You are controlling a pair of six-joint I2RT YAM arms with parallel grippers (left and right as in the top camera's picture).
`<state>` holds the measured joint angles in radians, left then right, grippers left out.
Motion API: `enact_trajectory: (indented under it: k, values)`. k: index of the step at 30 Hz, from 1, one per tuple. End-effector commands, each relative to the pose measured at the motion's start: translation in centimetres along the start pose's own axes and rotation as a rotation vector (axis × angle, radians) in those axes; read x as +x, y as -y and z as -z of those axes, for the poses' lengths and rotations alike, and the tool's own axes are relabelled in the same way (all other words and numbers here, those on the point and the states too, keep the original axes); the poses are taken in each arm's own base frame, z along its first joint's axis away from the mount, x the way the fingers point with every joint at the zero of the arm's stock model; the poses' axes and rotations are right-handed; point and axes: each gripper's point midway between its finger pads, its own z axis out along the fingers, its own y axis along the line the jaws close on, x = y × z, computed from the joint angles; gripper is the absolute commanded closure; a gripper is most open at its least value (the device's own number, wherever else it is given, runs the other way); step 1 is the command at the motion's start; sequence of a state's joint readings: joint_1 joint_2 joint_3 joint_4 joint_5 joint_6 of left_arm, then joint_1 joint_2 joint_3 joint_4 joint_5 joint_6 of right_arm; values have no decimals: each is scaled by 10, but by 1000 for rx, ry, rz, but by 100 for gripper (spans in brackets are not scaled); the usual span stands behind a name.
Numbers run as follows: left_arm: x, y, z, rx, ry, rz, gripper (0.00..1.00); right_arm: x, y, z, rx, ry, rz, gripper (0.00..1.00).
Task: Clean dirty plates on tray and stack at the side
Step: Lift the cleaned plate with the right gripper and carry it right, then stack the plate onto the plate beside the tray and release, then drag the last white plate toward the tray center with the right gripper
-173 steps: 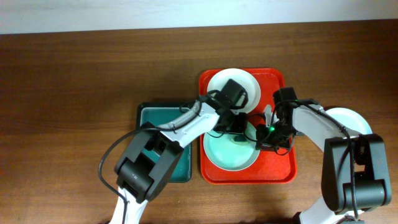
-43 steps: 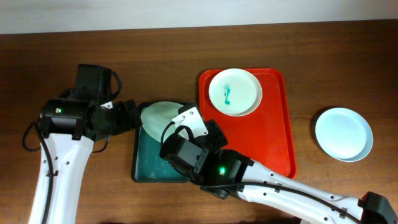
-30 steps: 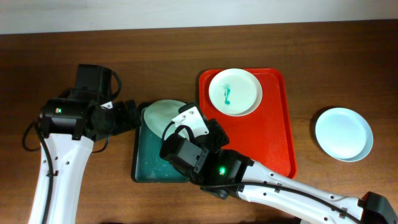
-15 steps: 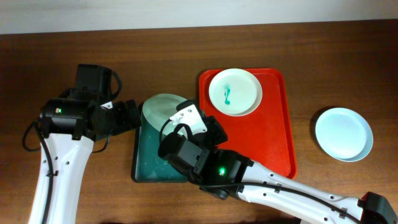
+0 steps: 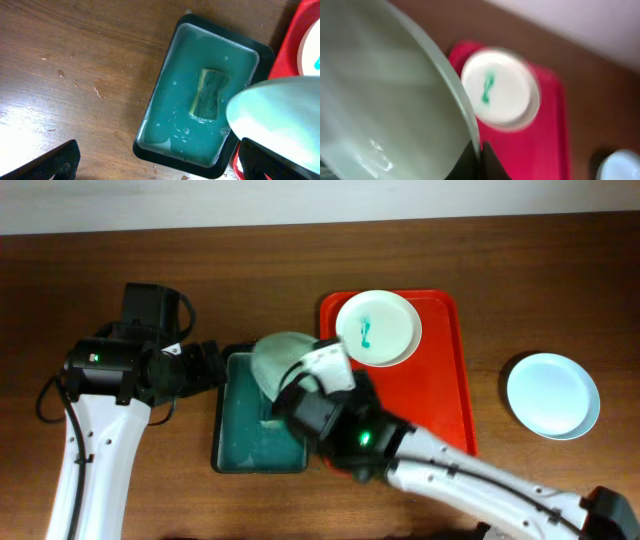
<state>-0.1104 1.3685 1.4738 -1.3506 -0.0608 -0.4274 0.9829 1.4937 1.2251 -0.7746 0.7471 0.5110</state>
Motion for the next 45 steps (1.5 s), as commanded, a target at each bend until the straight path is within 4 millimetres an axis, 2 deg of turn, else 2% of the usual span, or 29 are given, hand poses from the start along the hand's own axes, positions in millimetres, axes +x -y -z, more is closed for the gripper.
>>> enact_trajectory:
  k: [1,2,4,7,9,10,11,12,14,15,16,18,20,23,27,30,31,32,34,35,36,39,41,42,43,45]
  values:
    - [-5,-2,7,-4,28,3,1,22,-34,-12,-471,-350,-262,96]
    - [-5,-2,7,-4,28,3,0,17,-38,-7,-653,-385,-238,96]
    - [-5,-2,7,-4,28,3,1,5,-18,-8,-791,-405,-307,96]
    - [-5,-2,7,-4,28,3,1,-4,53,-28,-713,-394,-513,96]
    - [-5,-2,7,-4,28,3,0,3,102,-38,-597,-410,-677,96]
    - [-5,-2,7,-4,28,3,0,12,141,-44,-511,-415,-786,96]
    - [-5,-2,7,-4,28,3,0,23,174,-49,-433,-417,-865,96]
    - [-5,-2,7,-4,28,3,1,48,223,-54,-290,-435,-977,96]
    - [-5,-2,7,-4,28,3,1,87,283,-54,-79,-464,-1103,96]
    - [-5,-2,7,-4,28,3,1,102,302,-52,-12,-474,-1141,96]
    - [-5,-2,7,-4,28,3,1,125,332,-47,89,-489,-1199,96]
    - [-5,-2,7,-4,28,3,1,168,374,-37,263,-530,-1295,96]
    - [-5,-2,7,-4,28,3,1,199,392,-33,337,-579,-1367,96]
    - [-5,-2,7,-4,28,3,1,237,399,-42,359,-675,-1466,96]
    - [-5,-2,7,-4,28,3,1,289,396,-54,382,-847,-1534,96]
    - [-5,-2,7,-4,28,3,0,304,386,-58,327,-919,-1517,96]
    - [-5,-2,7,-4,28,3,1,301,384,-60,297,-912,-1513,83]
    - [-5,-2,7,-4,28,3,1,288,381,-65,223,-866,-1521,69]
    - [-5,-2,7,-4,28,3,1,252,379,-72,75,-746,-1477,57]
    - [-5,-2,7,-4,28,3,0,231,378,-70,36,-690,-1425,54]
    - [-5,-2,7,-4,28,3,1,218,376,-68,30,-663,-1394,53]
    - [-5,-2,7,-4,28,3,1,162,356,-58,-15,-556,-1225,54]
    - [-5,-2,7,-4,28,3,0,114,315,-54,-125,-486,-981,54]
    - [-5,-2,7,-4,28,3,1,99,296,-54,-172,-471,-884,54]
    - [-5,-2,7,-4,28,3,0,82,267,-56,-242,-457,-750,54]
    - [-5,-2,7,-4,28,3,1,66,229,-66,-293,-456,-577,54]
